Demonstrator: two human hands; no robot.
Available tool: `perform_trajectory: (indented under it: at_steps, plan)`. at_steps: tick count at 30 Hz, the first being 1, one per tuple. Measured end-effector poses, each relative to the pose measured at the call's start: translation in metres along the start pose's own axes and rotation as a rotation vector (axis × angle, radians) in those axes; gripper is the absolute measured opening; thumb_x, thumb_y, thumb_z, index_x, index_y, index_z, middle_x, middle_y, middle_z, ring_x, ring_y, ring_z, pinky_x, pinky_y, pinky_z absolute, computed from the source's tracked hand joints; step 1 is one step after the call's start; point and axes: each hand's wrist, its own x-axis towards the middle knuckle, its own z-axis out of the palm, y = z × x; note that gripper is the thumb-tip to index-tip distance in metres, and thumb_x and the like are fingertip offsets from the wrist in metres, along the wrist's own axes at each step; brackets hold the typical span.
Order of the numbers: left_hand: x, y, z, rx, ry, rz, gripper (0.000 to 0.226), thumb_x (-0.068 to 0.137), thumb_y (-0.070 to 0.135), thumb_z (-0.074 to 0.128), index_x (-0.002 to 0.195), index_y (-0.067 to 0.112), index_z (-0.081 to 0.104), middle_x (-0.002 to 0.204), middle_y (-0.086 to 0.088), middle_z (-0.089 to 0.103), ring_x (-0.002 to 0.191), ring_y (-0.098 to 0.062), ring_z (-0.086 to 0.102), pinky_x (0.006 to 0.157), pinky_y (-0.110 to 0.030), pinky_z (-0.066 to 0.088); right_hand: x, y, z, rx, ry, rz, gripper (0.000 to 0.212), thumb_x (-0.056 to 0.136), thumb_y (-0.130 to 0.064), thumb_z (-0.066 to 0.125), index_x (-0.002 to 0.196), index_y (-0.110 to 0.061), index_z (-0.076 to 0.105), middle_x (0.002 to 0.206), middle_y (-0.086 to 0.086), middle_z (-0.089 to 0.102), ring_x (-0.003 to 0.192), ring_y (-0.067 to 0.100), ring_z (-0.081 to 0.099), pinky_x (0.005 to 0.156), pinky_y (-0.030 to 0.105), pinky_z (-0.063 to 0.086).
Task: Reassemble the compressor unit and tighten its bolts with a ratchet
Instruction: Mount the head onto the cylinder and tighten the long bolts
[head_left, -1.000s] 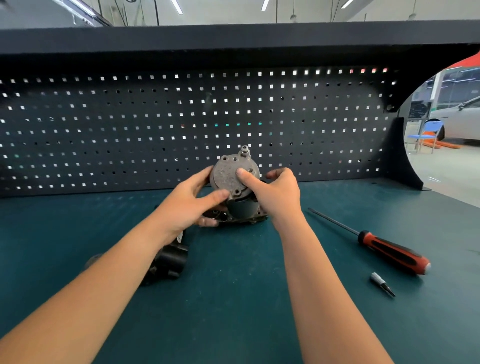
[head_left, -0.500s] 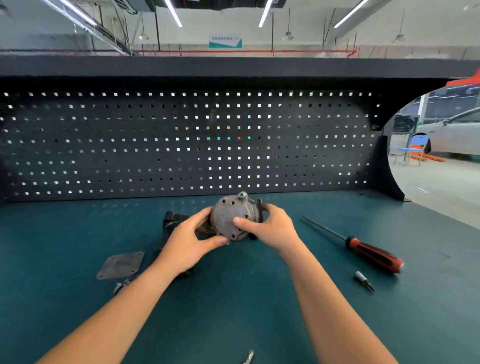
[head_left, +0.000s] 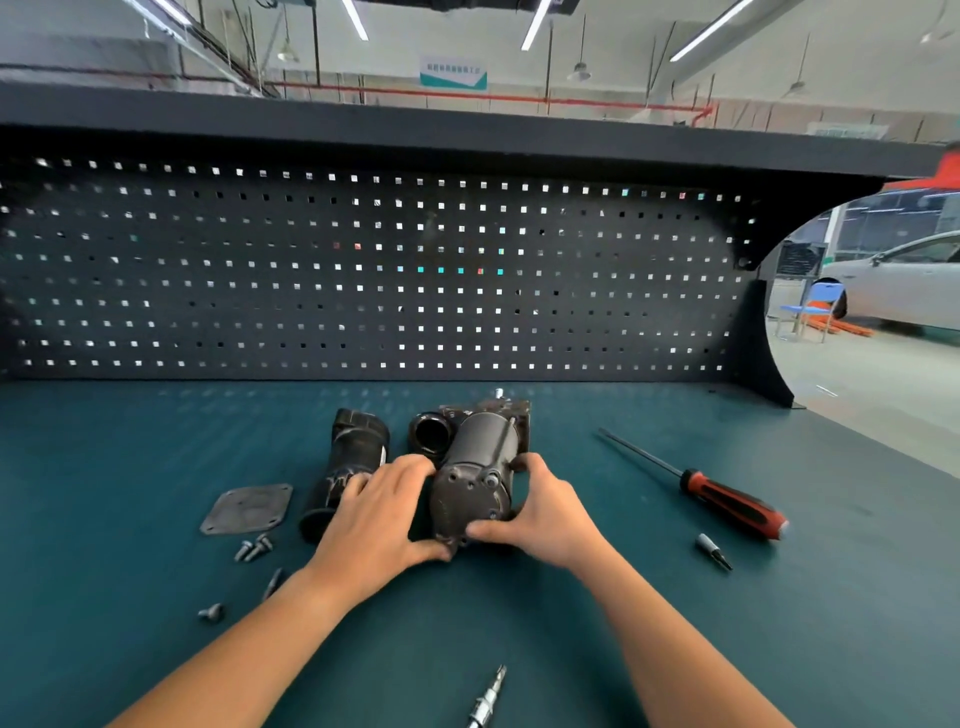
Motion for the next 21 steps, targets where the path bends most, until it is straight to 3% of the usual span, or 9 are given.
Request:
perform_trajectory:
  at_steps: [4,12,14,15,16,18,21]
  plan:
    - [-0.001,-0.002,0.002,0.006,0.027,0.025,0.081,0.065,0.054,0.072,0.129,0.016,0.040,0.136,0.007,0.041,0.127,-0.012,0.039,0.097,-0.028,0.023,-0.001,-0.001,0.002,-0.003,0.014,0.005,0.086,0.057,-0.050,0.083,0.123,-0.020,0.037,0.094,-0.003,0.058,0.089,0.018,0.058,0.073,0.030,0.047]
    - [-0.005,0.002,0.004,0.037,0.044,0.006,0.078,0.069,0.056,0.069,0.129,0.015,0.040,0.131,0.006,0.047,0.124,-0.011,0.043,0.099,-0.028,0.025,-0.018,0.009,0.013,-0.015,0.051,0.000,0.092,0.063,-0.060,0.074,0.137,-0.025,0.033,0.115,0.002,0.061,0.108,0.020,0.056,0.088,0.032,0.047]
    - [-0.005,0.004,0.004,0.040,0.051,-0.005,0.078,0.069,0.056,0.068,0.129,0.015,0.039,0.132,0.006,0.047,0.124,-0.011,0.043,0.099,-0.028,0.025,-0.019,0.010,0.013,0.012,0.066,0.024,0.076,0.064,-0.057,0.075,0.124,-0.018,0.050,0.108,0.002,0.063,0.104,0.019,0.057,0.084,0.028,0.047]
    - [-0.006,0.004,0.005,0.039,0.057,-0.014,0.078,0.069,0.055,0.069,0.129,0.014,0.040,0.132,0.005,0.047,0.125,-0.012,0.043,0.100,-0.029,0.025,-0.018,0.011,0.012,0.009,0.071,0.021,0.057,0.066,-0.056,0.075,0.105,-0.017,0.060,0.095,0.000,0.064,0.094,0.017,0.059,0.076,0.025,0.046]
    - [-0.006,0.005,0.005,0.036,0.064,-0.021,0.078,0.070,0.054,0.069,0.129,0.014,0.040,0.132,0.005,0.047,0.125,-0.012,0.043,0.100,-0.029,0.025,-0.017,0.012,0.013,0.001,0.075,0.014,0.040,0.067,-0.054,0.075,0.081,-0.019,0.061,0.078,-0.004,0.062,0.080,0.014,0.059,0.065,0.022,0.044]
    - [-0.007,0.006,0.005,0.037,0.068,-0.033,0.077,0.071,0.054,0.069,0.130,0.014,0.039,0.133,0.005,0.047,0.125,-0.011,0.043,0.100,-0.029,0.025,-0.016,0.013,0.013,0.017,0.086,-0.017,0.041,0.068,-0.050,0.076,0.054,-0.023,0.049,0.054,-0.011,0.051,0.056,0.006,0.049,0.048,0.015,0.034]
    - [-0.008,0.006,0.004,0.064,0.043,-0.045,0.077,0.072,0.057,0.065,0.131,0.017,0.035,0.134,0.008,0.044,0.127,-0.009,0.040,0.102,-0.028,0.023,-0.015,0.014,0.014,0.038,0.092,-0.045,0.039,0.068,-0.047,0.077,0.053,-0.020,0.053,0.053,-0.007,0.052,0.051,0.005,0.045,0.047,0.017,0.033]
